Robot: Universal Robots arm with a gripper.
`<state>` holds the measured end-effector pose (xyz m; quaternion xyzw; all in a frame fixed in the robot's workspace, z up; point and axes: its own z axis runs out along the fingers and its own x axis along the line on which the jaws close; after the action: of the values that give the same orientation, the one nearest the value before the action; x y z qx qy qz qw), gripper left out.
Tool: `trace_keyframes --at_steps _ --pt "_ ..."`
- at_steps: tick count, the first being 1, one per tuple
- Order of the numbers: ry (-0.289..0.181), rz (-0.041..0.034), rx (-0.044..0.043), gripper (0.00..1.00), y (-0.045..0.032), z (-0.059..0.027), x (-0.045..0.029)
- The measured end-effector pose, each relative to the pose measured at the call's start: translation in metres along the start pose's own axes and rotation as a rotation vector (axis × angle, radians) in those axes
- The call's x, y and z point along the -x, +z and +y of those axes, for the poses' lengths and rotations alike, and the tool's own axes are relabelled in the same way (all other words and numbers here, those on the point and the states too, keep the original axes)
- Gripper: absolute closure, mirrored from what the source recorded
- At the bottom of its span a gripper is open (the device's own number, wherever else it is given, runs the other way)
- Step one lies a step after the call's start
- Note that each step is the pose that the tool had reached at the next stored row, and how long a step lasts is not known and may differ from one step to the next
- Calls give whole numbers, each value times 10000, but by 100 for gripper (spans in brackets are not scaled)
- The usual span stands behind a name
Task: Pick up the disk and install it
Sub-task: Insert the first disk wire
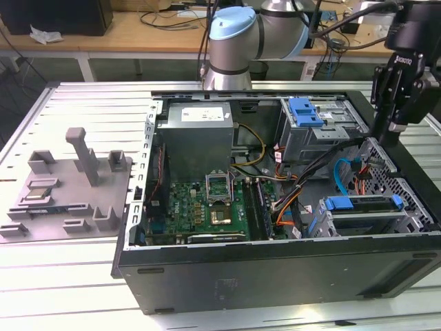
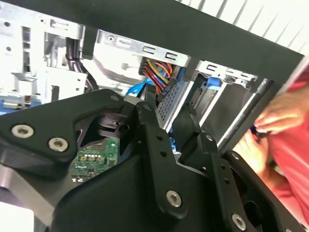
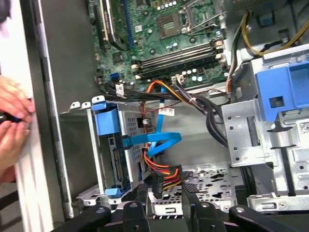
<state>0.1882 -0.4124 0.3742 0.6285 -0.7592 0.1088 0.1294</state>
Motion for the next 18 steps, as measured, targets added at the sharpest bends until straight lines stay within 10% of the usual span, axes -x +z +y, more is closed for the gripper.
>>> trace_keyframes --at_steps 4,12,18 --pt "23 489 -57 59 30 2 19" --pt "140 572 -27 59 116 1 53" --pt "923 585 274 59 160 -4 69"
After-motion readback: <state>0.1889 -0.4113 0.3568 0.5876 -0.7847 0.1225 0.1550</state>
